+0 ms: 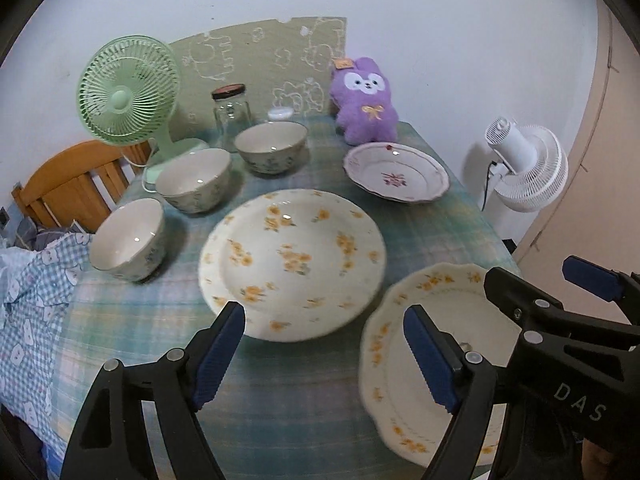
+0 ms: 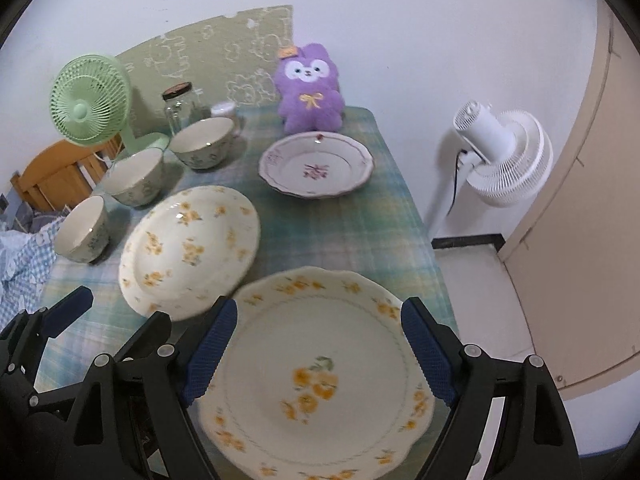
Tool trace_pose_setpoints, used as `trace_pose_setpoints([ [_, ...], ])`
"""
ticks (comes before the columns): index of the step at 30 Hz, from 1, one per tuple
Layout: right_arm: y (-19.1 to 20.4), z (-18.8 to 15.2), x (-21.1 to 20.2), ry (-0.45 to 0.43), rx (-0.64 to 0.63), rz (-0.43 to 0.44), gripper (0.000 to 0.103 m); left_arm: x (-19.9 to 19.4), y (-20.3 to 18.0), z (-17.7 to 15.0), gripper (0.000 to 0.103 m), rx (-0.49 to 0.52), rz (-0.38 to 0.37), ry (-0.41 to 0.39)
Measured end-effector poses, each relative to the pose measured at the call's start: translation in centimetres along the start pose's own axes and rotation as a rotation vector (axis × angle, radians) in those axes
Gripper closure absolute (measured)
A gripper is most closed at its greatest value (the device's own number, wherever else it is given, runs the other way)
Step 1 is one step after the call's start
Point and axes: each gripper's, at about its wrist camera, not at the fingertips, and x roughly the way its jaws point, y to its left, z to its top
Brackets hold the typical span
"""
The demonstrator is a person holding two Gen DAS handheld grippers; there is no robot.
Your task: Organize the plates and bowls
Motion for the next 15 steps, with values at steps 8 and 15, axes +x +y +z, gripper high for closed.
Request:
trace_pose_setpoints([
  [8,4.4,1.6,1.1,0.003,0.013,0.003,0.017,1.1,4.2,1.5,0.02,-0.005,0.011,-0.009],
  [15,6.6,3.0,3.4,0.012,0.023,-0.011,0.017,3.7,6.9,2.5,0.021,-0.019,0.022,-0.008],
])
